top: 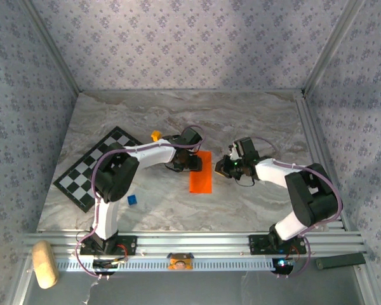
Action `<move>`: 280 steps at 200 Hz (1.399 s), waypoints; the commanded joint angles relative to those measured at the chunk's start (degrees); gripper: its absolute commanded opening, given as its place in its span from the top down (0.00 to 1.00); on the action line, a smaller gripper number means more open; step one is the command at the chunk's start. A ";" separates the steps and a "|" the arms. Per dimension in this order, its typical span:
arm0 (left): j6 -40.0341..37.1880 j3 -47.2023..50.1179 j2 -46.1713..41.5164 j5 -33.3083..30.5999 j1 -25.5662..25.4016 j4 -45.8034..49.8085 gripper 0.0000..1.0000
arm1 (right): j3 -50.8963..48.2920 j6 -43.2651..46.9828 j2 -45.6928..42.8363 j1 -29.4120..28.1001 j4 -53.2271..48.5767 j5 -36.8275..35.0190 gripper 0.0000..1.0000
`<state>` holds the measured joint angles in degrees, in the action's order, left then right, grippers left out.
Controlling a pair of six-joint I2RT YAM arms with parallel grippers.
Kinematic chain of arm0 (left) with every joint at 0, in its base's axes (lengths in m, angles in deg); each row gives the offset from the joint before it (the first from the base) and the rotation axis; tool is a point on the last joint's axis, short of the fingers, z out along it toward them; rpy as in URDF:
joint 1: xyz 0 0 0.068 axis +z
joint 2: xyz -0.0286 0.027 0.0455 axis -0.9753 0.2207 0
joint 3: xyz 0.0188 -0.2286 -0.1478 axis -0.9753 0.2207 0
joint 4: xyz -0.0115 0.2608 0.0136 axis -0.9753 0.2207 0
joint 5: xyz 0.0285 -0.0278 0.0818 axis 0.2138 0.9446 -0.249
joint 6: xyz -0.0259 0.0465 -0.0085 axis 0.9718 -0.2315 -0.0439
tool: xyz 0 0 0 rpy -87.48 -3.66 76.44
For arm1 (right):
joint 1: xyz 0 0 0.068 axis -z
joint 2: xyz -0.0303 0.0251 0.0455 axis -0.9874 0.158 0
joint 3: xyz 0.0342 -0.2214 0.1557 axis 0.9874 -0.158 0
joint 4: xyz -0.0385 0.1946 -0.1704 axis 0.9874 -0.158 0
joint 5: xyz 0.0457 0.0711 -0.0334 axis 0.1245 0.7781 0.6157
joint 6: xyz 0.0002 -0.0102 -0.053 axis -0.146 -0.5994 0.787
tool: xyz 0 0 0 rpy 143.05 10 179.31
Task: Fold a paper plane with a square sheet of paper (pick it up from the middle)
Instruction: Hold the square sheet of paper at the center of the table.
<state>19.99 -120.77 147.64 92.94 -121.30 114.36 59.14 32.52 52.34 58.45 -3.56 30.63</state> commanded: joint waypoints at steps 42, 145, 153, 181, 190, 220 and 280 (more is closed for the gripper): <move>0.08 1.81 5.54 0.22 -0.19 -4.89 0.46 | -0.12 -0.07 -2.96 1.03 -1.27 -0.78 0.90; -0.65 1.17 6.19 0.44 -0.12 -4.80 0.44 | 1.06 0.73 -1.56 -0.04 -2.15 0.74 0.91; -0.51 1.18 6.36 0.51 -0.15 -4.81 0.45 | 0.99 0.74 -1.53 -0.01 -2.18 0.71 0.91; -0.50 1.26 6.41 0.79 -0.12 -5.07 0.44 | 0.88 0.74 -1.41 -0.02 -1.89 1.14 0.91; -0.49 1.26 6.46 0.83 -0.11 -5.07 0.44 | 0.98 0.81 -1.22 0.02 -1.88 1.32 0.91; -0.69 1.16 6.79 0.71 -0.11 -4.54 0.44 | 1.12 0.97 -0.91 -0.20 -1.74 1.85 0.91; -0.43 1.70 6.95 0.69 -0.10 -4.73 0.44 | 2.92 1.77 1.26 -1.00 -1.68 3.82 0.91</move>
<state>20.06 -121.18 148.05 93.38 -121.26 114.62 59.95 32.92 52.21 58.14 -4.46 32.62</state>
